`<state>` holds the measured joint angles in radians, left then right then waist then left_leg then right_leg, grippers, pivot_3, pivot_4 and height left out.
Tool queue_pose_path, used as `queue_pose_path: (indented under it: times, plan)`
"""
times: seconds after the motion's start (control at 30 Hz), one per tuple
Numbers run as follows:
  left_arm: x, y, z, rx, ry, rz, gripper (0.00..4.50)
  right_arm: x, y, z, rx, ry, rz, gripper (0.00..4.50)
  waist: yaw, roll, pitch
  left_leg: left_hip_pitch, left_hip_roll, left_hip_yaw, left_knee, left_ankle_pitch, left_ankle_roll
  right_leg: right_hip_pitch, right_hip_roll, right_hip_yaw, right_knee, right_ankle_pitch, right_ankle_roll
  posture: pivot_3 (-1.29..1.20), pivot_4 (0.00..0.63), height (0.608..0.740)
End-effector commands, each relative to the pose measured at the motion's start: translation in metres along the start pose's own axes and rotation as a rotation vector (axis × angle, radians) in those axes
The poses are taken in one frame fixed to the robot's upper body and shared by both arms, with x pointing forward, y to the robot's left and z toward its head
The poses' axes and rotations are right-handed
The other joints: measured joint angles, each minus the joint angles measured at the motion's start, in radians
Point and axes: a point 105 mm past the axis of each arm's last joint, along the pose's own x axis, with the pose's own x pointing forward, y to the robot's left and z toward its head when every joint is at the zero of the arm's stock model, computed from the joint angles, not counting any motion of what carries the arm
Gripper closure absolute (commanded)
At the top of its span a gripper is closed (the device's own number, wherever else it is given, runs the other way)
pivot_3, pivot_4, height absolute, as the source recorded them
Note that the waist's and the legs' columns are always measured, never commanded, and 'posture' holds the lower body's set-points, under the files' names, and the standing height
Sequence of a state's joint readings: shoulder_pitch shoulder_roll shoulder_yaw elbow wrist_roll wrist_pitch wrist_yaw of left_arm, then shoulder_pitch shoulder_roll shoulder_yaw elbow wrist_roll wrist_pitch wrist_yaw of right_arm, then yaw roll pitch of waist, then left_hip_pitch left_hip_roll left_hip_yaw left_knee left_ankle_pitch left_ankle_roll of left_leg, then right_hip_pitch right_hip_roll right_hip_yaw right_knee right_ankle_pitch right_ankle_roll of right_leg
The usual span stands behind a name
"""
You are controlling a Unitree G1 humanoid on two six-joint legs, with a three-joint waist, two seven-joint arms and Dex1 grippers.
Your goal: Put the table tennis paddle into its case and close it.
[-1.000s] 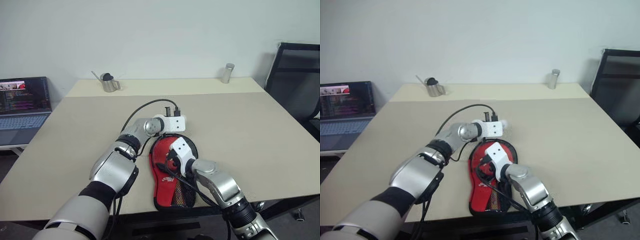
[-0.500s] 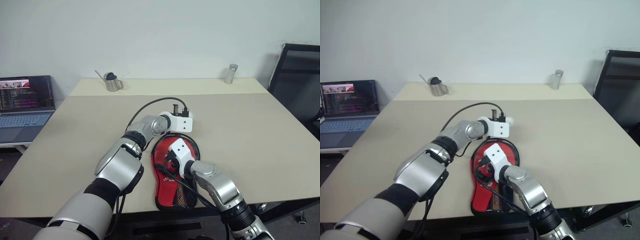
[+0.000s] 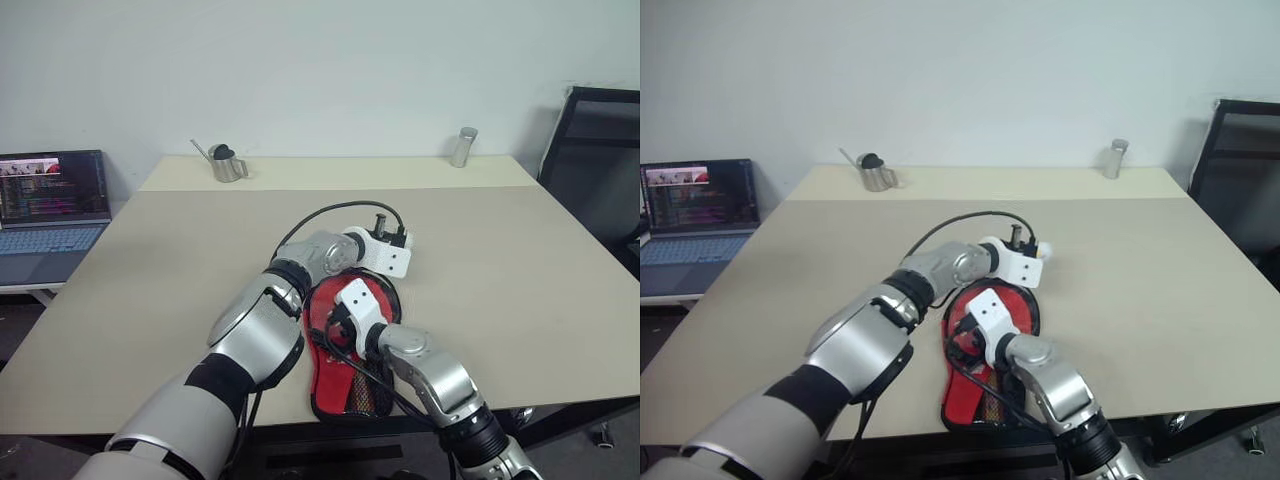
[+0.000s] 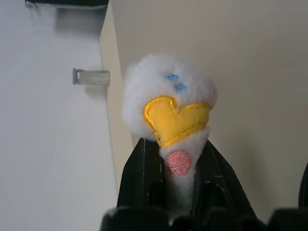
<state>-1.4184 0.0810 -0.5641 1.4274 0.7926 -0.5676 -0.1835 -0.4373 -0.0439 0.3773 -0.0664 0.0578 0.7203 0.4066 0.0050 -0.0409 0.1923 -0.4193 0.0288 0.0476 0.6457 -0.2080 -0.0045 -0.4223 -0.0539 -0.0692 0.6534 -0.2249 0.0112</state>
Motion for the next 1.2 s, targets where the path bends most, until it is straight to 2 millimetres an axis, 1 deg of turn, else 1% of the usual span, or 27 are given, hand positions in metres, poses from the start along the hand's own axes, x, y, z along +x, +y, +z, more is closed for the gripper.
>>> queue_pose_path:
  times: [0.03,0.17,0.27,0.37,0.43,0.5,0.53,0.57,0.67,0.73,0.8,0.83,0.97,1.03,1.2]
  plan:
    - [0.003,0.055,0.042,0.084,-0.135,0.155,4.25,0.002,0.013,-0.056,0.088,0.21,0.036,0.0,0.0,0.0,0.0,0.0,0.0,0.0,0.0,0.0,0.0,0.0,0.0,0.0,-0.001,0.0,0.0,0.0,0.15,0.74]
    - [0.006,0.047,0.049,0.069,-0.172,0.126,4.25,0.003,0.013,-0.056,0.09,0.208,0.035,0.0,0.0,0.0,0.0,-0.001,0.0,0.0,0.0,0.0,0.0,0.0,0.0,0.0,-0.002,0.0,0.0,0.0,0.15,0.74]
    - [0.006,0.044,0.052,0.059,-0.183,0.12,4.25,0.003,0.013,-0.056,0.091,0.207,0.034,0.0,0.0,0.0,0.0,-0.001,0.0,0.0,0.0,0.0,0.001,0.0,0.0,0.0,-0.002,0.0,0.0,0.0,0.15,0.74]
    - [0.008,0.03,0.047,0.003,-0.168,0.038,4.25,0.003,0.013,-0.055,0.091,0.206,0.031,0.0,0.0,0.0,0.0,-0.001,0.0,0.0,0.0,0.0,0.001,0.0,0.0,0.0,-0.003,0.0,0.001,0.0,0.15,0.74]
    - [0.008,0.025,0.045,-0.025,-0.167,0.004,4.25,0.003,0.013,-0.055,0.091,0.204,0.031,0.0,0.0,0.0,0.0,-0.001,0.0,0.0,0.0,0.0,0.001,0.0,0.0,0.0,-0.003,0.0,0.001,0.0,0.15,0.74]
    - [0.007,0.023,0.044,-0.081,-0.175,-0.016,3.52,0.003,0.012,-0.055,0.09,0.204,0.031,0.0,-0.002,0.0,0.0,0.0,0.0,0.0,0.0,-0.001,0.001,0.0,0.0,0.0,-0.003,0.0,0.001,0.0,0.15,0.74]
    - [0.006,0.023,0.044,-0.101,-0.178,-0.023,3.27,0.003,0.012,-0.055,0.09,0.204,0.031,0.0,-0.002,0.0,0.0,0.0,0.0,0.0,0.0,-0.001,0.001,0.0,0.0,0.0,-0.003,0.0,0.001,0.0,0.15,0.74]
    - [0.006,0.022,0.044,-0.115,-0.184,-0.03,2.85,0.003,0.012,-0.055,0.09,0.204,0.031,0.0,-0.002,0.0,0.0,0.0,0.0,0.0,0.0,-0.001,0.001,0.001,0.0,0.0,-0.003,0.0,0.001,0.0,0.15,0.74]
    - [0.004,0.023,0.045,-0.135,-0.204,-0.033,1.8,0.004,0.012,-0.055,0.087,0.205,0.033,0.0,-0.003,0.0,0.0,0.0,0.0,0.0,0.0,-0.001,0.001,0.001,0.0,0.0,-0.003,0.0,0.001,0.0,0.15,0.74]
    - [0.003,0.024,0.045,-0.136,-0.213,-0.032,1.01,0.004,0.012,-0.054,0.085,0.204,0.035,0.0,-0.004,0.0,-0.001,0.0,0.0,0.0,0.0,-0.001,0.001,0.001,0.0,0.0,-0.003,0.0,0.001,0.0,0.15,0.74]
    - [0.001,0.02,0.04,-0.141,-0.205,-0.053,0.31,0.004,0.011,-0.054,0.083,0.203,0.034,0.0,-0.006,0.0,-0.001,0.0,0.0,0.0,-0.001,-0.001,0.001,0.001,0.0,0.0,-0.003,0.0,0.001,0.0,0.15,0.74]
    - [-0.001,0.018,0.037,-0.148,-0.203,-0.069,0.05,0.004,0.011,-0.054,0.083,0.202,0.033,0.0,-0.006,0.001,-0.002,0.0,0.001,0.0,-0.001,-0.001,0.001,0.001,0.0,0.0,-0.003,0.0,0.001,0.0,0.15,0.74]
    - [-0.007,0.011,0.03,-0.184,-0.216,-0.112,0.05,0.004,0.01,-0.054,0.081,0.204,0.035,0.0,-0.007,0.002,-0.003,0.001,0.001,0.001,-0.001,-0.001,0.001,0.001,0.001,0.0,-0.003,0.0,0.001,0.0,0.15,0.74]
    - [-0.01,0.01,0.028,-0.199,-0.23,-0.112,0.05,0.005,0.01,-0.054,0.077,0.204,0.038,0.0,-0.007,0.002,-0.003,0.001,0.001,0.001,-0.001,-0.001,0.001,0.001,0.001,0.0,-0.003,0.0,0.001,0.0,0.15,0.74]
    - [-0.025,0.031,0.02,-0.303,-0.302,-0.009,0.05,0.005,0.008,-0.049,0.072,0.192,0.042,0.0,-0.007,0.001,-0.004,0.001,0.001,0.001,0.0,-0.001,0.001,0.002,0.001,0.001,-0.002,0.001,0.001,0.0,0.15,0.74]
